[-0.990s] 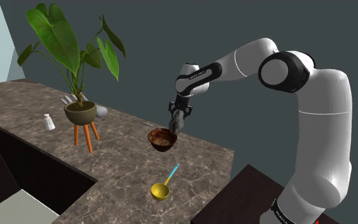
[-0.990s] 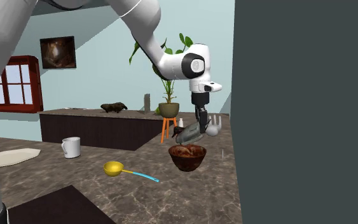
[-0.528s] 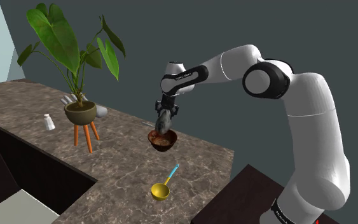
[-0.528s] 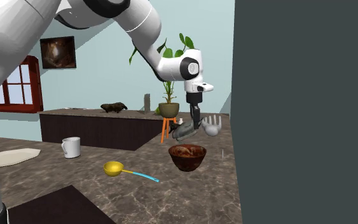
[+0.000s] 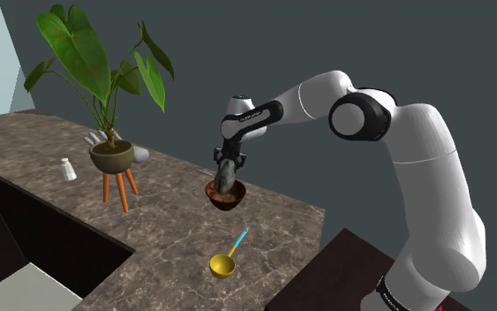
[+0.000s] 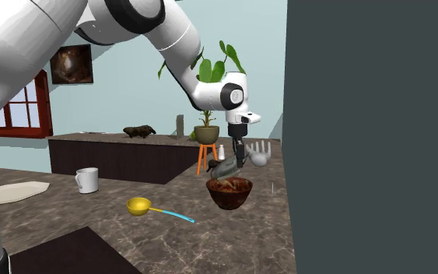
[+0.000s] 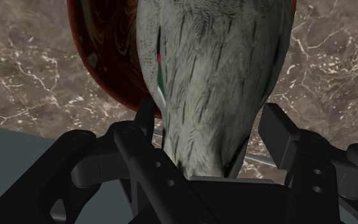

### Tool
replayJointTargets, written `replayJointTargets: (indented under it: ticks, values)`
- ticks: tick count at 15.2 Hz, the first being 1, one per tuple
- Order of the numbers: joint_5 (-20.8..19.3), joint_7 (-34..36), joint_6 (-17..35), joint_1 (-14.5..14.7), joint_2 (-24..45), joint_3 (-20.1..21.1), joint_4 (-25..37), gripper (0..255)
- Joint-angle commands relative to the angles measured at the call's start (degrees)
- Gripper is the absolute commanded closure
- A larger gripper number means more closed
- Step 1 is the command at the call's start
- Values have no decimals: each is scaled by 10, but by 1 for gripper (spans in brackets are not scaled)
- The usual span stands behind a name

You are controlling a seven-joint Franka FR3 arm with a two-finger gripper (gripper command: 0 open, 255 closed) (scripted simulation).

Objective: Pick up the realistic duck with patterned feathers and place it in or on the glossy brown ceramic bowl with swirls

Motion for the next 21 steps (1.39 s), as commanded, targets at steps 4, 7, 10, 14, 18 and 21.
replayJointTargets:
  ticks: [4, 7, 10, 14, 18, 21]
  values:
    - [1, 0, 33, 0, 22, 1, -9, 255]
    - [1, 0, 33, 0, 22, 1, -9, 255]
    - [1, 0, 33, 0, 22, 1, -9, 255]
    - [1, 0, 33, 0, 22, 1, -9, 0]
    - [1, 0, 33, 0, 22, 1, -9, 0]
    - [0, 0, -2, 0, -17, 0, -14, 0]
